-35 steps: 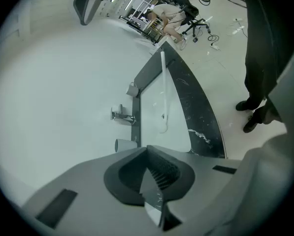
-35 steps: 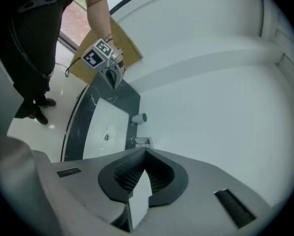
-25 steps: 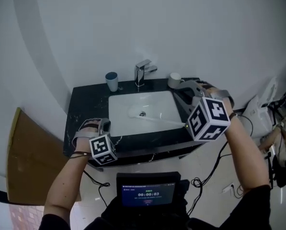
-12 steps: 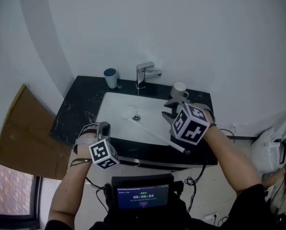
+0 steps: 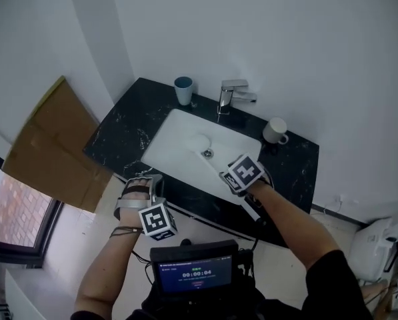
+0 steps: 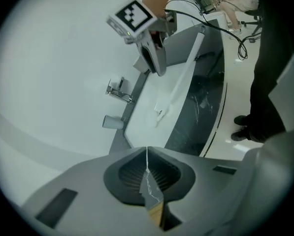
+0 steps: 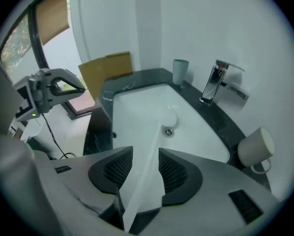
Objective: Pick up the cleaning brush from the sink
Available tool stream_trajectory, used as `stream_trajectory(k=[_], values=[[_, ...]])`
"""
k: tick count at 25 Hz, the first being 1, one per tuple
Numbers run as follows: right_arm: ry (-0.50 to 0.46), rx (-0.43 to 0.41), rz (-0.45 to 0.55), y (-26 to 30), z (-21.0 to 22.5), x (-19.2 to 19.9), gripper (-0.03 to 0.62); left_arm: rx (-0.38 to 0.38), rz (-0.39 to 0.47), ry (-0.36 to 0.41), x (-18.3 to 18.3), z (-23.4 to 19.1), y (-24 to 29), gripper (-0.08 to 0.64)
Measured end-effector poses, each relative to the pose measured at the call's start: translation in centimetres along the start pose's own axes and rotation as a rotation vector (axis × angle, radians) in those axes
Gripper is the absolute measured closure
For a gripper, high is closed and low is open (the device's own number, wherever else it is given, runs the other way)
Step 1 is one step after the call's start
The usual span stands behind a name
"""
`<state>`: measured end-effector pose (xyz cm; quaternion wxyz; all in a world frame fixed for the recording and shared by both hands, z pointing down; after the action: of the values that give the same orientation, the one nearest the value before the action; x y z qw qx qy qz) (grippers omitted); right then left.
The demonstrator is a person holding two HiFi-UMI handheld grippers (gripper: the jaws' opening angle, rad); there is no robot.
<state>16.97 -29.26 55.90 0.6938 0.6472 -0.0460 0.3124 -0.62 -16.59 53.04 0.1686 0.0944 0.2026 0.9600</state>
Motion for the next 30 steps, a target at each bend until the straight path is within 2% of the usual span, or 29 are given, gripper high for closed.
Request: stream_trajectory(k=[2,5,8,9,10,13,14,17,19,21,23,25,30], values=[[0.065,0.004,-0.043,2.9,1.3,0.8,0.434,-0.006,-0.028,-0.049,-0.1,0.5,0.5,0.541],[0.196,-0.017,-0.057,5.9,3.0,1.7,0.434,0.015,-0.076,-0.100,-0.2,1.3,1.5,0.523],[0.261,-0.033,-0.078,7.9,3.6,2.2,0.434,0.054,-0.132,-0.164,0.6,2.5,2.5,0.523],[0.265,-0.038,-0.091,8.5,3.6,2.2,0.434,0.082,-0.150,-0.231,0.9,2.8,2.9,0.523],[0.266,-0.042,-0.107,9.0,3.6,2.3,0.434,0.124,-0.168,-0.341,1.0,3.2,3.2,0.523],[0.289,-0.055,-0.158,10.6,3.8,2.7,0.434,0.265,-0.235,-0.770,1.3,2.9,3.8,0.523],[0.302,-0.057,-0.172,11.0,4.0,2.9,0.434,0.290,-0.255,-0.861,1.4,2.6,4.0,0.526],[0.342,-0.055,-0.215,12.1,4.6,3.7,0.434,0.337,-0.289,-1.024,1.2,1.7,4.5,0.534],[0.367,-0.059,-0.248,12.7,4.8,4.4,0.434,0.352,-0.296,-1.085,0.9,1.2,4.6,0.535],[0.389,-0.061,-0.263,13.3,5.0,4.7,0.477,0.368,-0.294,-1.109,0.5,1.0,4.9,0.535],[0.406,-0.051,-0.260,13.8,5.4,4.7,0.541,0.418,-0.306,-1.155,0.0,1.6,5.2,0.535],[0.413,-0.041,-0.253,13.9,5.7,4.5,0.543,0.471,-0.335,-1.224,-0.2,2.5,5.4,0.537],[0.429,-0.040,-0.231,14.1,6.1,4.2,0.548,0.525,-0.390,-1.351,0.0,2.9,6.3,0.557]])
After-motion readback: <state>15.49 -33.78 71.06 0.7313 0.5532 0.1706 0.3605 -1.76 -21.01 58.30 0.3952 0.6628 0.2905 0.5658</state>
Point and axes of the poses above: the fingertips, and each gripper's own axes: y forward along the fingers, z to its right, x out of its underside, the point moved 3 cm from there along -y, backward along the fingers, and after that the axes turned 10 degrees about -x, right-handed, at the moved point
